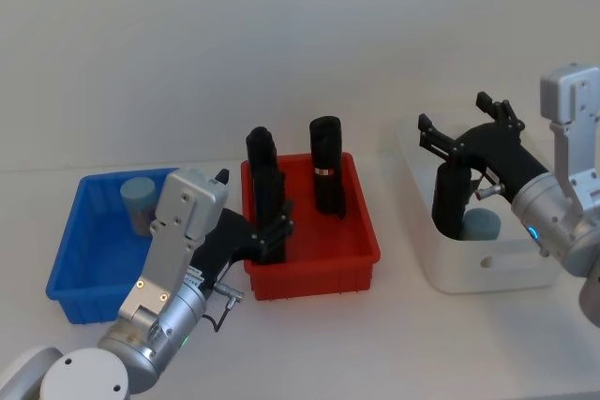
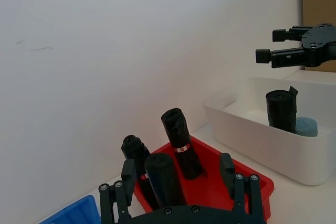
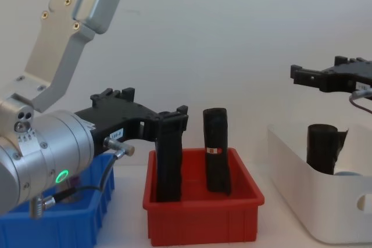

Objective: Pick the cotton swabs from the blue box and place them into the white box.

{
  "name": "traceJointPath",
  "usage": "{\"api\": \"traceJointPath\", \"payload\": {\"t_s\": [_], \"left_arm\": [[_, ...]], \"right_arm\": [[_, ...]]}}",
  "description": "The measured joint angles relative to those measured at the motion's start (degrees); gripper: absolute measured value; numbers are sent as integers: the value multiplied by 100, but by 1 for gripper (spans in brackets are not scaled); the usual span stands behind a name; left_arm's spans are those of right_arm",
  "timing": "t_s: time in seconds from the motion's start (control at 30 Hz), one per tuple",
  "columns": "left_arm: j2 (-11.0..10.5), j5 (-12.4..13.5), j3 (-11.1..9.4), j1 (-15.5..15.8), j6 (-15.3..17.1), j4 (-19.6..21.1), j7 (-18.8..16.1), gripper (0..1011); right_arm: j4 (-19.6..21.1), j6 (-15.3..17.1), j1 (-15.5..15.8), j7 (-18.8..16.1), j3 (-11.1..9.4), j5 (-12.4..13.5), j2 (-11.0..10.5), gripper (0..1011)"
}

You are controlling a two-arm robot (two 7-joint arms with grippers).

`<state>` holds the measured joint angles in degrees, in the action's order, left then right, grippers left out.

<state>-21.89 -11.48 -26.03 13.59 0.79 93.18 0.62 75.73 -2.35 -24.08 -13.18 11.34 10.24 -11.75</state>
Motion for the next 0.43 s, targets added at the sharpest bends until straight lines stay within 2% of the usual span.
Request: {"api": "traceJointPath", "payload": {"t_s": [0.43], "left_arm": [[0, 0, 0, 0, 0, 0, 0, 1004]], "right_arm": [[-3, -8, 0, -8, 0, 5, 0, 1001]]}}
